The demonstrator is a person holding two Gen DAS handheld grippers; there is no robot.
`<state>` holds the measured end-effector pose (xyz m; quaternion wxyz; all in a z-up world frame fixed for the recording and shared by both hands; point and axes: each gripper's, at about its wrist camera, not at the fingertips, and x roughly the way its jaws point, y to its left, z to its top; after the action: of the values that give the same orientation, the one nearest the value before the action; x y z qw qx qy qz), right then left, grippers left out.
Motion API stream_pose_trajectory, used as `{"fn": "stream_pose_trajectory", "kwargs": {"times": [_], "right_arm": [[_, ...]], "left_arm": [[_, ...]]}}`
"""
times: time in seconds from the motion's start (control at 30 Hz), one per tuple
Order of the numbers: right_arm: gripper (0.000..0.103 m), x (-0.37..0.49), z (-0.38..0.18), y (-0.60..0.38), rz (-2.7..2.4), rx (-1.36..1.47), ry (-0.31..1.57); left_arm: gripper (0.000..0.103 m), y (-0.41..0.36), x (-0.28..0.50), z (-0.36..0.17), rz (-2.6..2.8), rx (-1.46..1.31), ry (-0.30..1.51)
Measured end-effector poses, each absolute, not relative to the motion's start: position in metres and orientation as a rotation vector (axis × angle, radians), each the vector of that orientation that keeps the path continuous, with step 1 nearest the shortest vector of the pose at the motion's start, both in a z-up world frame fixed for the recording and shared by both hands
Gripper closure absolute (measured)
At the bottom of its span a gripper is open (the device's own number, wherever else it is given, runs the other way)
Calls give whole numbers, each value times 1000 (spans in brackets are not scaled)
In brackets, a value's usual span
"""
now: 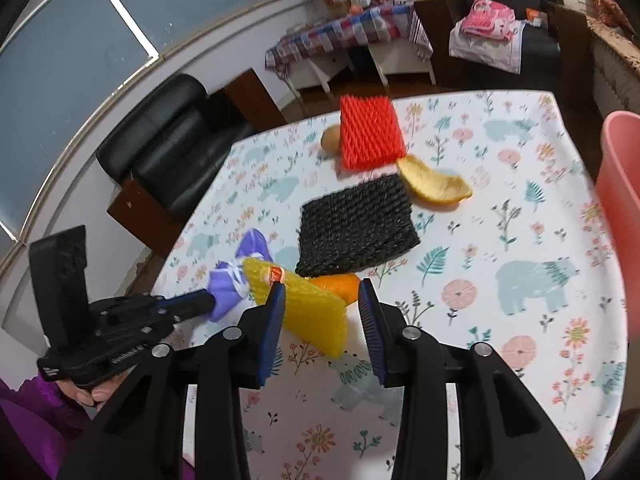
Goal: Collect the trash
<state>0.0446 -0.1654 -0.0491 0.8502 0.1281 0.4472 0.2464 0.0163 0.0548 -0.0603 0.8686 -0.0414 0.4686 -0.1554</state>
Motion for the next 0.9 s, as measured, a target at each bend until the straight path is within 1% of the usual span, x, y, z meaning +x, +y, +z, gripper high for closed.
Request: {"fn": "stream_pose_trajectory", "kwargs": {"times": [0.13,0.27,0.3,0.33,0.43,0.57,0.8,0.87,0.9], "right_arm": [[64,47,-56,-159,541,254,971],[65,40,-51,-152,577,205,949],[76,38,-49,-151,584,190,937],[91,37,-49,-151,583,180,936],[93,33,-46,-158,574,187,922],[93,25,-33,-180,523,225,861],[93,10,-13,-244,221,276,734],[93,8,-14,-255,152,265,726],[93,9,-18,-257,132,247,751]], "left_arm": [[99,60,18,-61,-322,-112,980],[99,59,20,-62,-318,-130,980],[99,59,20,-62,-318,-132,979],[99,59,20,-62,-318,-132,979],[99,58,20,-59,-318,-141,970],[99,55,21,-51,-321,-143,947],[99,51,23,-34,-321,-173,893],[99,49,24,-29,-321,-176,879],[99,48,24,-26,-322,-177,872]]}}
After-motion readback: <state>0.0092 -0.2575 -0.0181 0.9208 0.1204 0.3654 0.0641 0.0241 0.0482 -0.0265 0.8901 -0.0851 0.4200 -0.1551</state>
